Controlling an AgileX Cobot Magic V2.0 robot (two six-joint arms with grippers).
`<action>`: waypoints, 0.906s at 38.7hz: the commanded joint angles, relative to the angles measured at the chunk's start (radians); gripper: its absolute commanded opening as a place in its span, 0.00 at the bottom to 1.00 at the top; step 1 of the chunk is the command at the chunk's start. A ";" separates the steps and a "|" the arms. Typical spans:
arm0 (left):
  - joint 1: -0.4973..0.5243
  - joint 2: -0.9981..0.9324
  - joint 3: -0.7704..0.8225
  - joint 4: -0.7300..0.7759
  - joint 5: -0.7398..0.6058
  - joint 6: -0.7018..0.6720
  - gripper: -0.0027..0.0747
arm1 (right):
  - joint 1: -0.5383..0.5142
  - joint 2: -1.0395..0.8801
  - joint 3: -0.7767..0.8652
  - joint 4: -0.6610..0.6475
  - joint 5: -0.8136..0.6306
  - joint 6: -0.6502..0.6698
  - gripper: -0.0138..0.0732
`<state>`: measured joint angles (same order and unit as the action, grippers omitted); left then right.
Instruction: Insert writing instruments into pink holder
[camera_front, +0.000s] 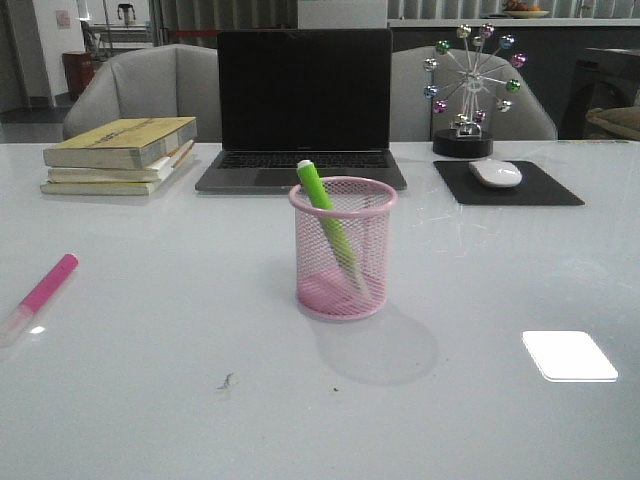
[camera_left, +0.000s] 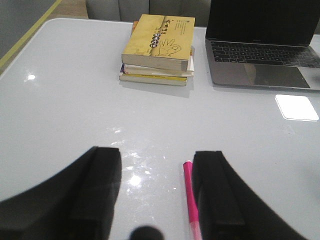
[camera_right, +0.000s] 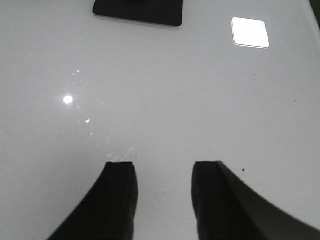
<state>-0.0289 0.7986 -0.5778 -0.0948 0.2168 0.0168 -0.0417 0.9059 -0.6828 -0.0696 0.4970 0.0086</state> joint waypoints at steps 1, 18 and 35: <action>-0.007 -0.003 -0.034 -0.006 -0.066 -0.009 0.56 | -0.009 -0.015 -0.027 -0.014 -0.068 -0.009 0.61; -0.007 0.222 -0.299 -0.006 0.168 -0.005 0.56 | -0.009 -0.014 -0.027 -0.014 -0.062 -0.009 0.61; -0.019 0.686 -0.642 -0.071 0.494 0.007 0.56 | -0.009 -0.014 -0.027 -0.014 -0.062 -0.009 0.61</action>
<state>-0.0331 1.4495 -1.1371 -0.1445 0.6973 0.0168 -0.0456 0.9059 -0.6821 -0.0696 0.4970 0.0082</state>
